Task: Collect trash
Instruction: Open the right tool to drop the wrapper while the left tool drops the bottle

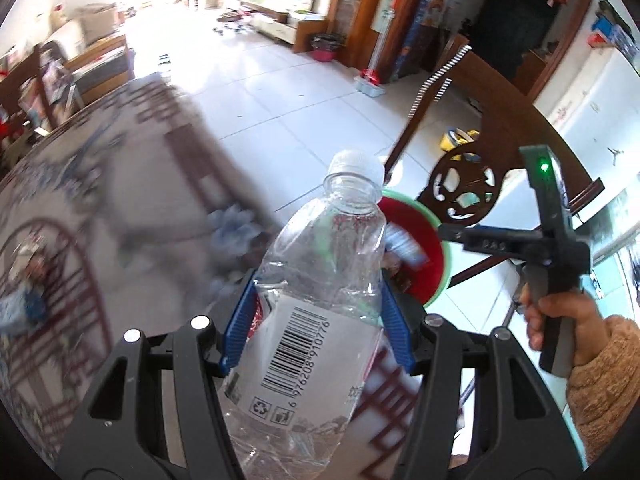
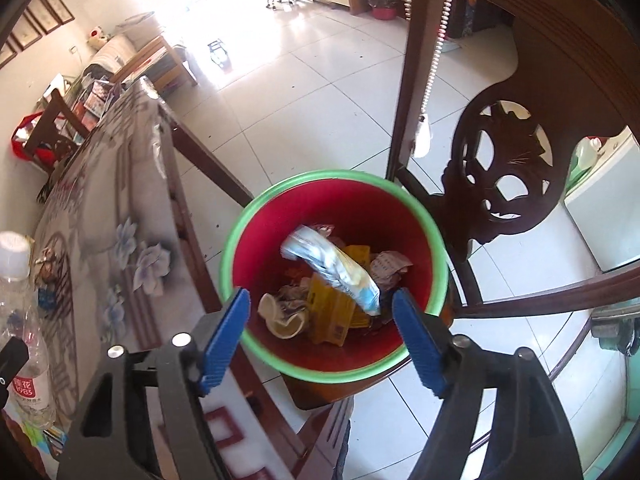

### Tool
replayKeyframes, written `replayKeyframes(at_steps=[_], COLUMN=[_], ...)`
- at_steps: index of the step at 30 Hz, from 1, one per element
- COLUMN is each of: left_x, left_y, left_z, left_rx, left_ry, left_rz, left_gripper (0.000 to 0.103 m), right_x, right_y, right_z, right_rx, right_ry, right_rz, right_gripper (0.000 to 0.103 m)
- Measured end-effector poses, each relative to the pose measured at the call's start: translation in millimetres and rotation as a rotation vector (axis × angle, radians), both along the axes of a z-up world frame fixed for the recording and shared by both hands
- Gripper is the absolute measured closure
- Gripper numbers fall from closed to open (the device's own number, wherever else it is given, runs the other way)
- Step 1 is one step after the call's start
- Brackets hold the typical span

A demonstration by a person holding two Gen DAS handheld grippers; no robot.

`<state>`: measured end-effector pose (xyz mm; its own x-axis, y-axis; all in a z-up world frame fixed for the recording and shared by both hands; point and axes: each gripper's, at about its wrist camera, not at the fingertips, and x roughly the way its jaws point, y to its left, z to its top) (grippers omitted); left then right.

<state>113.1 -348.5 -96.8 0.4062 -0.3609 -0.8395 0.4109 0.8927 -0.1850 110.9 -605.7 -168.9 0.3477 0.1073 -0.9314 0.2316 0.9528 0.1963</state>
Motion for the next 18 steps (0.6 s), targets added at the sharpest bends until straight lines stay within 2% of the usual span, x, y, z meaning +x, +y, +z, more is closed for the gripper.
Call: replayKeyframes(at_steps=[10, 12, 13, 18], left_x=[36, 39, 41, 41], left_y=[-105, -117, -121, -109], left_z=[-10, -11, -11, -7], left_rx=[-0.030, -0.025, -0.031, -0.066], left_ry=[-0.011, -0.018, -0.032, -0.044], left_rz=[-0.195, -0.214, -0.215, -0.180], left_gripper=[0.047, 0.035, 0.022, 0.015], right_x=[-12, -19, -22, -32], right_y=[-58, -68, -72, -73], right_z=[-1, 0, 0, 5], right_rx=[-0.019, -0.023, -0.025, -0.031], right_ry=[0.011, 0.015, 0.016, 0.017], right_rz=[-0.116, -0.144, -0.155, -0.171], right_gripper=[0.029, 0.029, 0.029, 0.029])
